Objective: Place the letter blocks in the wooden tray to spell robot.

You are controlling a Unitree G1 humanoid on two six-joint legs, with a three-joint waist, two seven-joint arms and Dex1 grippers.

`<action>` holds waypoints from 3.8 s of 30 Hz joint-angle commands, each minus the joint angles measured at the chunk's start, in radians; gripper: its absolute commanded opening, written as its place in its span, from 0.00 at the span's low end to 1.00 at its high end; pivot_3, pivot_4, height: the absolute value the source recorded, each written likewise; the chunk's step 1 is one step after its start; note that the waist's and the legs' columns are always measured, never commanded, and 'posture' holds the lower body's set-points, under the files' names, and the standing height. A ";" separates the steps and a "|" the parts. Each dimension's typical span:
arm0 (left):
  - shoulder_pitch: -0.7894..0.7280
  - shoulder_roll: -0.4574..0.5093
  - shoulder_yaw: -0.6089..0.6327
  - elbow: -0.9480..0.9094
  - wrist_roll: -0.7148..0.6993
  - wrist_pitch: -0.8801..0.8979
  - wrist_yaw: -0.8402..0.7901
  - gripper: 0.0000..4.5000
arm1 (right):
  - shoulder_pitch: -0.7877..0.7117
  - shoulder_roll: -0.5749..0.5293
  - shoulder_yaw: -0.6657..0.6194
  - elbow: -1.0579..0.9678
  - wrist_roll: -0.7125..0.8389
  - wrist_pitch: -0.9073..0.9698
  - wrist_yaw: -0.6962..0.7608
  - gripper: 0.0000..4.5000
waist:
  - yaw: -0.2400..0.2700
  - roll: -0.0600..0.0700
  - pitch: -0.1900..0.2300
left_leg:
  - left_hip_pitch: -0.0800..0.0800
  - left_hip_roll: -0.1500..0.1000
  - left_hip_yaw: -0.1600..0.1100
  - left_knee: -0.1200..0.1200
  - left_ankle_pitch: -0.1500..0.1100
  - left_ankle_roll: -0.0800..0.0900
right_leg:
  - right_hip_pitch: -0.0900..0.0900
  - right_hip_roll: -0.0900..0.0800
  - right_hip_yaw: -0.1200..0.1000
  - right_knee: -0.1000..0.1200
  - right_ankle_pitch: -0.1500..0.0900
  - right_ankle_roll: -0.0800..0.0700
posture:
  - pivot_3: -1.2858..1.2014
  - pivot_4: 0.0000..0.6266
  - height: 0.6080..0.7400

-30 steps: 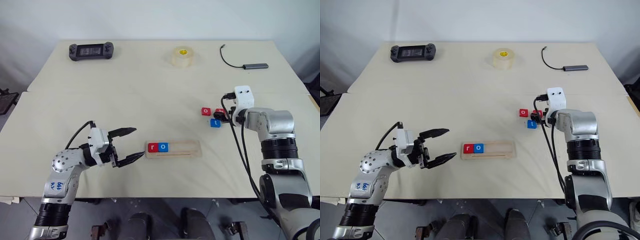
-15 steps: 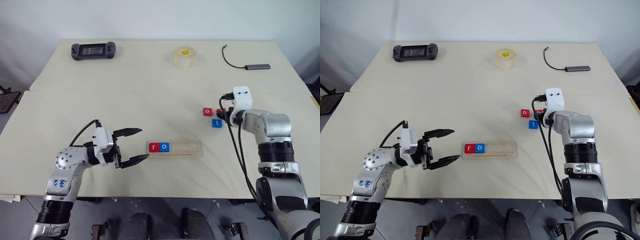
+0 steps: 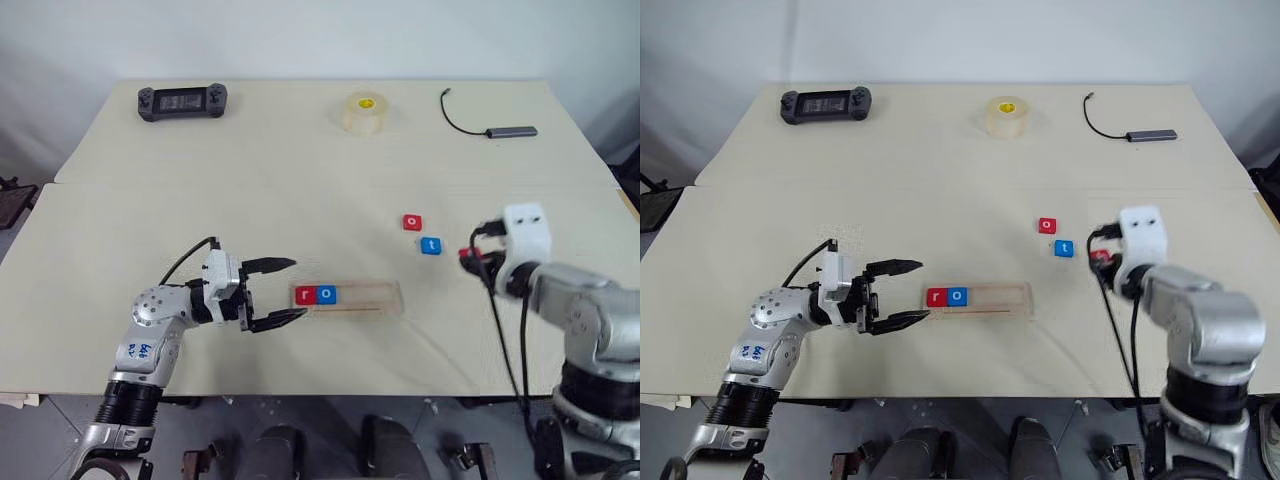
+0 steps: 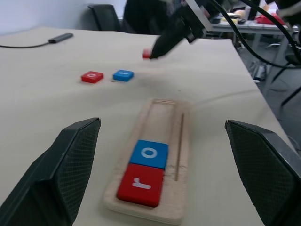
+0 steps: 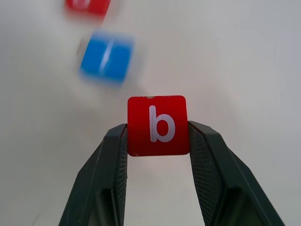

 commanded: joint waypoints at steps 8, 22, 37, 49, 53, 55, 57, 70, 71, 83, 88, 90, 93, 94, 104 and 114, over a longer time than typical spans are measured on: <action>-0.005 0.012 0.012 -0.014 -0.003 -0.012 -0.013 1.00 | 0.051 0.134 -0.003 -0.095 -0.027 0.023 -0.072 0.49 | -0.003 0.000 0.000 | 0.001 -0.001 0.000 0.000 0.000 0.000 | 0.000 0.000 0.001 0.002 0.000 0.000 | 0.52 0.24 1.00; 0.037 0.036 0.032 -0.055 -0.011 -0.019 -0.001 1.00 | 0.100 -0.487 0.114 0.219 0.134 -0.611 0.624 0.99 | 0.000 0.000 0.000 | 0.001 -0.001 0.001 0.000 -0.001 0.002 | 0.002 0.000 0.001 -0.003 0.000 0.000 | 0.52 0.24 1.00; 0.049 0.047 0.019 -0.108 -0.008 -0.027 -0.014 1.00 | -0.179 -0.531 0.415 1.091 -0.157 -1.662 1.187 0.99 | -0.002 0.000 0.001 | 0.003 0.001 0.001 0.001 -0.001 0.002 | 0.005 0.000 -0.001 -0.006 0.001 0.002 | 0.52 0.24 1.00; 0.075 0.057 0.026 -0.130 -0.008 -0.018 0.004 1.00 | -0.274 -0.459 0.422 1.258 -0.173 -1.746 1.231 0.45 | -0.005 -0.001 0.001 | 0.004 0.002 0.001 0.002 0.000 0.001 | 0.007 0.000 -0.001 -0.006 0.001 0.002 | 0.52 0.24 1.00; 0.080 0.061 0.033 -0.118 -0.004 -0.025 0.006 1.00 | -0.299 -0.456 0.412 1.204 -0.129 -1.743 1.300 0.33 | -0.004 0.000 0.001 | 0.004 0.002 0.001 0.003 0.000 0.000 | 0.007 0.000 -0.001 -0.006 0.001 0.002 | 0.52 0.24 1.00; 0.095 0.069 0.047 -0.109 0.000 -0.032 0.010 1.00 | -0.318 -0.451 0.426 1.116 -0.116 -1.713 1.331 0.33 | -0.006 0.001 0.001 | 0.004 0.002 0.001 0.002 0.000 0.000 | 0.006 0.000 -0.001 -0.006 0.001 0.002 | 0.52 0.24 1.00; 0.109 0.074 0.058 -0.102 0.002 -0.039 0.016 1.00 | -0.337 -0.432 0.442 1.034 -0.100 -1.649 1.339 0.33 | -0.008 0.001 0.002 | 0.003 0.002 0.001 0.002 0.000 0.000 | 0.005 0.000 -0.001 -0.006 0.001 0.002 | 0.52 0.24 1.00; 0.225 0.078 0.087 -0.182 0.001 -0.042 0.098 1.00 | -0.389 -0.245 0.639 0.739 -0.194 -1.257 1.169 0.33 | 0.009 0.002 0.001 | 0.001 0.001 -0.002 0.001 -0.001 -0.001 | 0.004 -0.001 -0.003 -0.006 0.001 0.001 | 0.52 0.24 1.00; 0.232 0.079 0.089 -0.188 0.001 -0.041 0.104 1.00 | -0.389 -0.242 0.645 0.740 -0.203 -1.252 1.160 0.33 | 0.008 0.002 0.001 | 0.001 0.001 -0.002 0.001 -0.001 -0.001 | 0.004 -0.001 -0.003 -0.006 0.001 0.001 | 0.52 0.24 1.00; 0.264 0.077 0.091 -0.228 0.001 -0.036 0.150 1.00 | -0.403 -0.188 0.669 0.756 -0.220 -1.246 1.143 0.33 | -0.004 0.002 0.001 | 0.001 0.001 -0.002 0.001 -0.001 -0.001 | 0.004 0.000 -0.003 -0.006 0.001 0.001 | 0.52 0.24 1.00; 0.264 0.078 0.088 -0.231 0.001 -0.035 0.157 1.00 | -0.399 -0.175 0.668 0.746 -0.215 -1.230 1.137 0.64 | -0.002 0.002 0.001 | 0.001 0.001 -0.002 0.001 -0.001 -0.001 | 0.004 0.000 -0.003 -0.006 0.001 0.001 | 0.52 0.24 1.00; 0.266 0.079 0.088 -0.235 -0.001 -0.035 0.158 1.00 | -0.394 -0.176 0.665 0.736 -0.212 -1.230 1.133 0.79 | -0.003 0.002 0.001 | 0.001 0.001 -0.002 0.001 -0.001 -0.001 | 0.004 0.000 -0.003 -0.006 0.001 0.001 | 0.52 0.24 1.00; 0.268 0.079 0.088 -0.239 -0.002 -0.033 0.159 1.00 | -0.389 -0.191 0.637 0.714 -0.199 -1.234 1.128 0.99 | -0.004 0.002 0.001 | 0.001 0.001 -0.002 0.001 -0.001 -0.001 | 0.003 0.000 -0.003 -0.005 0.001 0.001 | 0.52 0.24 1.00; 0.267 0.079 0.087 -0.238 -0.003 -0.033 0.159 1.00 | -0.388 -0.200 0.626 0.705 -0.190 -1.228 1.130 0.99 | -0.004 0.002 0.001 | 0.001 0.001 -0.002 0.001 -0.001 -0.001 | 0.003 0.000 -0.003 -0.005 0.001 0.001 | 0.52 0.24 1.00; 0.243 0.077 0.079 -0.213 0.000 -0.032 0.144 1.00 | -0.295 -0.290 0.512 0.644 -0.117 -1.232 1.114 0.99 | -0.002 0.001 0.001 | 0.001 0.001 -0.001 0.001 -0.001 -0.001 | 0.004 0.000 -0.002 -0.006 0.001 0.001 | 0.52 0.24 1.00; 0.210 0.075 0.071 -0.189 0.003 -0.030 0.128 1.00 | -0.255 -0.236 0.545 0.611 -0.107 -1.154 1.041 0.34 | -0.003 0.002 0.001 | 0.002 0.002 -0.001 0.001 -0.001 -0.001 | 0.004 0.001 -0.002 -0.006 0.001 0.001 | 0.52 0.24 1.00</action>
